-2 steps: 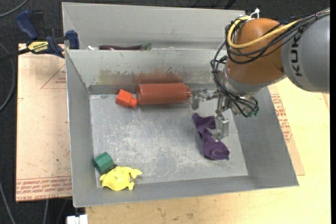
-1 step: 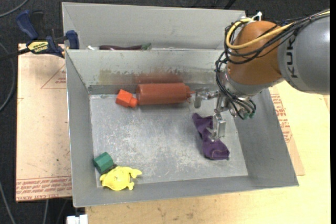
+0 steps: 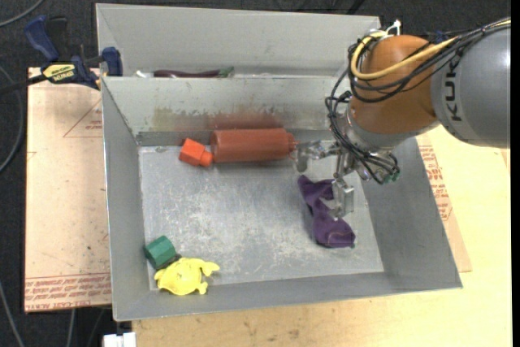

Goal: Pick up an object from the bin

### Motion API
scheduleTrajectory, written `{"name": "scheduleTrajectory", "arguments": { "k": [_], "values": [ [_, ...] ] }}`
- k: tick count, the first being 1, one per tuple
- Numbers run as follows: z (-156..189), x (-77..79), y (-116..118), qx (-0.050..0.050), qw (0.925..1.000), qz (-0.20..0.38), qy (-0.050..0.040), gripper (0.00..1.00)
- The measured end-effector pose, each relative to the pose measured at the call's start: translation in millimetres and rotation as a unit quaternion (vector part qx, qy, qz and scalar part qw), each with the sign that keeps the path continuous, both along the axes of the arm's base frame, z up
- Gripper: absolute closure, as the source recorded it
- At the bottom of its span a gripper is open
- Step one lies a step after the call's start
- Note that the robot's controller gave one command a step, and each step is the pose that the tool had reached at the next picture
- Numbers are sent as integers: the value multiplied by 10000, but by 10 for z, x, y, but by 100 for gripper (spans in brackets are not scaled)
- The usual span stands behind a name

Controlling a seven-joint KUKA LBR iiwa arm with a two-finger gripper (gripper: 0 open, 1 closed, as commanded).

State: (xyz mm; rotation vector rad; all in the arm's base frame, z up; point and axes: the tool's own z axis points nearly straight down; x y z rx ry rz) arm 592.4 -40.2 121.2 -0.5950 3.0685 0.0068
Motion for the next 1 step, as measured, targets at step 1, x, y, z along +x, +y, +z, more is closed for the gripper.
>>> {"name": "scheduleTrajectory", "arguments": {
  "k": [1],
  "values": [
    [-488, 169, -296, -14, 9900, 1407, -33, 100]
  ]
}}
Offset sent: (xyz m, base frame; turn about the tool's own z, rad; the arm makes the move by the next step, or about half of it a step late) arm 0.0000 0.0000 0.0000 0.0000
